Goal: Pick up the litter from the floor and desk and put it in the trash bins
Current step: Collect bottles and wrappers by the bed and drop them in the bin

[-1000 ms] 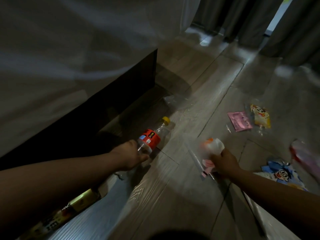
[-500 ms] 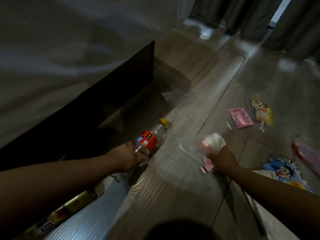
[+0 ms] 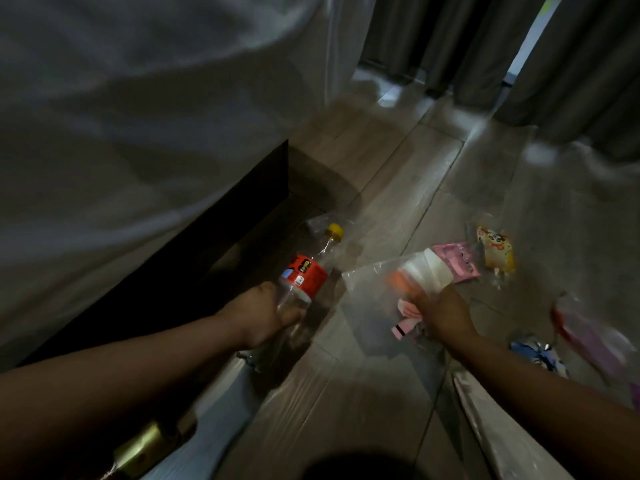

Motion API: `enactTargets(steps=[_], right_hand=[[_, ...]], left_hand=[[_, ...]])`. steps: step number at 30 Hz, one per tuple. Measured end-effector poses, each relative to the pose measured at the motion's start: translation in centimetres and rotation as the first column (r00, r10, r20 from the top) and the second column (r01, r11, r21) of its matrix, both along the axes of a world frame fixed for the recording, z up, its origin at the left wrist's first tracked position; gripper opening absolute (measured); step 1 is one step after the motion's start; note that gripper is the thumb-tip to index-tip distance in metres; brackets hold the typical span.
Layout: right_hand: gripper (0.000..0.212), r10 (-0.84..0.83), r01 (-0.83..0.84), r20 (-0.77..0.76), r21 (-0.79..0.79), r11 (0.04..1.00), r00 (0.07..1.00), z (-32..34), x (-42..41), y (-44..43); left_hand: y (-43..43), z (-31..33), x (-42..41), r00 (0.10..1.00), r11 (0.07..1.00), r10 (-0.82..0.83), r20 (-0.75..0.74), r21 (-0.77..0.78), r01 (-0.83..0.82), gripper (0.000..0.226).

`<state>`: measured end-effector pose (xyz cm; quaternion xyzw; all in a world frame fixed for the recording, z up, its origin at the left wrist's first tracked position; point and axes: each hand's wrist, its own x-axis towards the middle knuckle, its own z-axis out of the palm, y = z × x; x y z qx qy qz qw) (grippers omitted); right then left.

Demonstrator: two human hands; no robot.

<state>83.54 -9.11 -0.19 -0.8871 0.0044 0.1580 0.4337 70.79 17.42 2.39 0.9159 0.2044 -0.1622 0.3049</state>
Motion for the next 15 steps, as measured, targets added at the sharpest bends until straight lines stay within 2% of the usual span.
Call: enactTargets(steps=[3, 6, 8, 12, 15], right_hand=[[0.045, -0.064, 0.065, -0.011, 0.070, 0.995, 0.998, 3.9, 0.7, 0.2], [0.034, -0.135, 0.141, -0.058, 0.121, 0.983, 0.989, 9.2, 1.3, -0.1], [0.037, -0.180, 0.196, -0.114, 0.154, 0.968, 0.977, 13.6, 1.5, -0.4], [0.045, -0.134, 0.163, -0.176, 0.162, 0.973, 0.975, 24.0, 0.8, -0.6], [0.021, -0.203, 0.223, -0.119, 0.185, 0.957, 0.972, 33.1, -0.6, -1.1]], left_hand=[[-0.8, 4.2, 2.6, 0.999, 0.997, 0.041, 0.019, -0.060, -0.040, 0.061], [-1.9, 9.7, 3.9, 0.996, 0.987, 0.084, 0.025, -0.139, -0.080, 0.061], [-2.6, 14.4, 4.3, 0.997, 0.990, 0.076, 0.021, -0.120, -0.073, 0.060], [-3.2, 25.3, 4.1, 0.997, 0.989, 0.070, 0.034, -0.132, -0.065, 0.058], [-4.1, 33.8, 3.6, 0.996, 0.985, 0.083, 0.032, -0.155, -0.077, 0.058]])
